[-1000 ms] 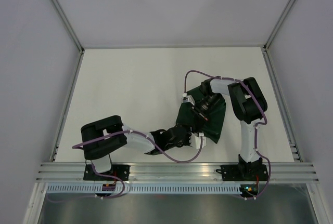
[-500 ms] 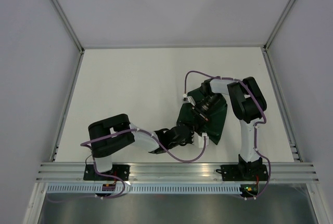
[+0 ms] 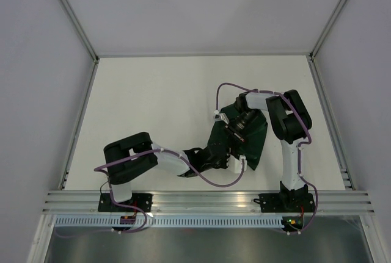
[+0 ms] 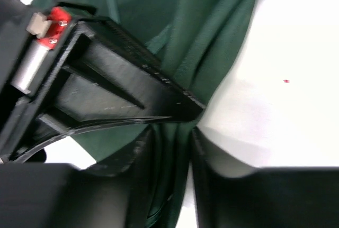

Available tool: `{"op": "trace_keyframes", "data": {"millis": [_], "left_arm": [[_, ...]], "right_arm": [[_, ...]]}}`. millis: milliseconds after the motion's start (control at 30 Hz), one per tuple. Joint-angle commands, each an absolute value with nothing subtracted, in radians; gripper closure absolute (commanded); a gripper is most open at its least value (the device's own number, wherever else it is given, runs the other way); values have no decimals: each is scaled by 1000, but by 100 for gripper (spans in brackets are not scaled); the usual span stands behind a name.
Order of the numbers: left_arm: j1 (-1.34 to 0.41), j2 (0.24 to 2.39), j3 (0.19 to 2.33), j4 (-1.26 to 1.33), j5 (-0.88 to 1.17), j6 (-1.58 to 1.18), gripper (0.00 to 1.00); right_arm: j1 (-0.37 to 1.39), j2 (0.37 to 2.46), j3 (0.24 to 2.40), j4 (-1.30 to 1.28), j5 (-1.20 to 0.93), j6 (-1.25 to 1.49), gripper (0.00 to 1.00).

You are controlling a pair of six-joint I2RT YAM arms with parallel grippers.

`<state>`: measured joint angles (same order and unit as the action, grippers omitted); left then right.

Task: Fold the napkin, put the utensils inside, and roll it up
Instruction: Roll the napkin with the utensil

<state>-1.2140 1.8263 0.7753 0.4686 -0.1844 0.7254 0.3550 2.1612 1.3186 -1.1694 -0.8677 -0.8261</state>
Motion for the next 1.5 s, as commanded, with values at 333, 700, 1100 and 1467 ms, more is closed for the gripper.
{"op": "trace_keyframes", "data": {"millis": [333, 700, 1100, 1467], "left_arm": [[-1195, 1865, 893, 224, -77, 543, 98], [-1137, 1838, 942, 97, 67, 419, 98], [-1065, 1839, 951, 92, 222, 325, 98], [-934, 1859, 971, 100, 465, 230, 98]], "right_arm": [[342, 2204, 1318, -985, -676, -910, 94], [311, 2094, 1298, -954, -670, -877, 58], [226, 1954, 1273, -963, -704, -888, 40], [178, 1839, 1203, -934, -716, -931, 41]]}}
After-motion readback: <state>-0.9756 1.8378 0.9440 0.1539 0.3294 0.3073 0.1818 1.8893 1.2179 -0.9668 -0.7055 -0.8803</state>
